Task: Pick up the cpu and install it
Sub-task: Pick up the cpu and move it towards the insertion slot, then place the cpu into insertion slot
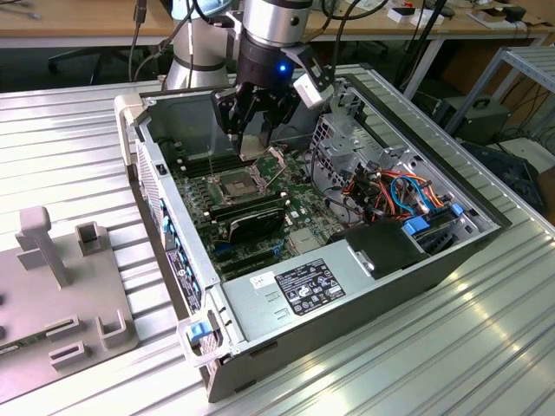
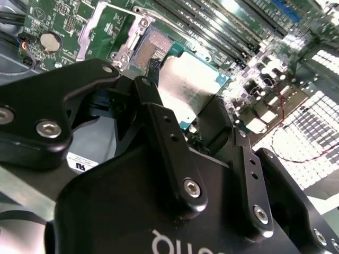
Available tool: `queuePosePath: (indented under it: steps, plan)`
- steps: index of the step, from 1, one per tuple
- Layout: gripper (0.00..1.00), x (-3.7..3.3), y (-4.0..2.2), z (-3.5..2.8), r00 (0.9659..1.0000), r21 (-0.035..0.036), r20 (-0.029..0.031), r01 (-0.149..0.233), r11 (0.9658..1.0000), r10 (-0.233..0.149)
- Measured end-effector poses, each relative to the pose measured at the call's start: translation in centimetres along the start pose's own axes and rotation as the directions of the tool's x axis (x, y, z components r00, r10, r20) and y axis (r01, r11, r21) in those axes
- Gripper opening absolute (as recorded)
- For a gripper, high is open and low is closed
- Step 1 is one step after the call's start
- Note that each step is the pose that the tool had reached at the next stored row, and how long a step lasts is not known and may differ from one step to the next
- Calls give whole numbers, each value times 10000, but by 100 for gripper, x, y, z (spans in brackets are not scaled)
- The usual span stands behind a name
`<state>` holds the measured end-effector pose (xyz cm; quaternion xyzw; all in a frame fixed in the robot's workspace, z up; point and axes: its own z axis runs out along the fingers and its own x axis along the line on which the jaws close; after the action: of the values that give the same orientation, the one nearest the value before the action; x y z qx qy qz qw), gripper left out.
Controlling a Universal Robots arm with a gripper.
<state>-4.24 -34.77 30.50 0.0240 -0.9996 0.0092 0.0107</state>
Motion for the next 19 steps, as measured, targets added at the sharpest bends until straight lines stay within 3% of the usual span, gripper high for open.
queuePosePath:
  steps: [19]
  plan:
    - [55,-20,8,6,10000,1,-1,1,10000,-1]
